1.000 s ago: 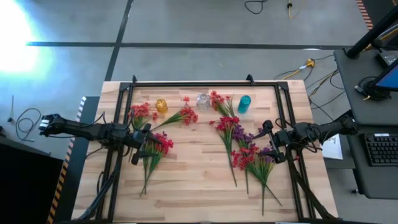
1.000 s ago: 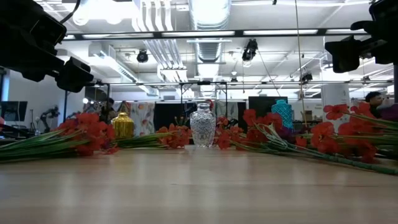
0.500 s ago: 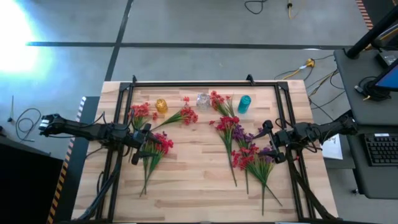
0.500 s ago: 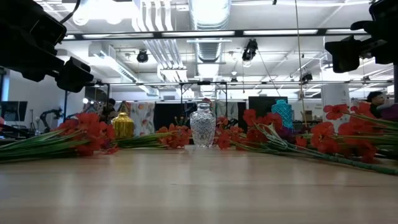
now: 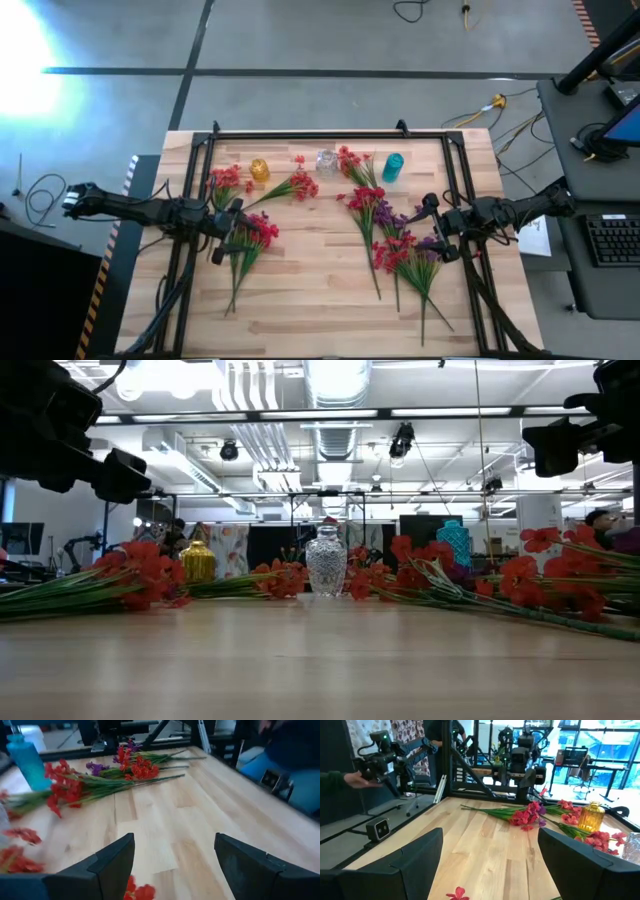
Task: Sort flowers into vase by color
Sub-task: Put the red flowers into the transparent vase
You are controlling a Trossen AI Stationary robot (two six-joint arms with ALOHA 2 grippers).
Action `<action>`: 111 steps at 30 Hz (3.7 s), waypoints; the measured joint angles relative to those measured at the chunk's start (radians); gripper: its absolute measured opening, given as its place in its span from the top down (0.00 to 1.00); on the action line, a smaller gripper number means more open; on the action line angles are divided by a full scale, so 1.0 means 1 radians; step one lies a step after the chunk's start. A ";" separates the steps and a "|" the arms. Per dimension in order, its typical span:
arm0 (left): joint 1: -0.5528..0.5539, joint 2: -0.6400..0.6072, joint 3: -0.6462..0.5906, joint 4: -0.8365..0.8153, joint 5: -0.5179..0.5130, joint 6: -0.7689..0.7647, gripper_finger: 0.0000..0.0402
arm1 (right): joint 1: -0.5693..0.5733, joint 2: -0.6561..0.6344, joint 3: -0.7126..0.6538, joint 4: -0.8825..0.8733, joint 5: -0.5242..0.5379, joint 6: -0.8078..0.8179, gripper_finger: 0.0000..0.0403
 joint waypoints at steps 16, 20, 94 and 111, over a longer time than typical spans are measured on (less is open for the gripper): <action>0.000 0.028 0.000 0.509 -0.171 -0.049 0.35 | 0.000 0.000 0.000 0.089 0.002 0.246 0.21; 0.000 0.028 0.000 0.616 -0.171 -0.183 0.35 | 0.000 0.000 0.000 0.120 0.002 0.257 0.21; -0.284 1.332 0.913 -0.932 -0.155 -1.655 0.48 | -0.002 0.570 0.490 -0.209 0.384 0.359 0.26; -0.311 1.336 0.930 -0.967 -0.137 -1.671 0.48 | -0.002 0.571 0.490 -0.206 0.393 0.372 0.27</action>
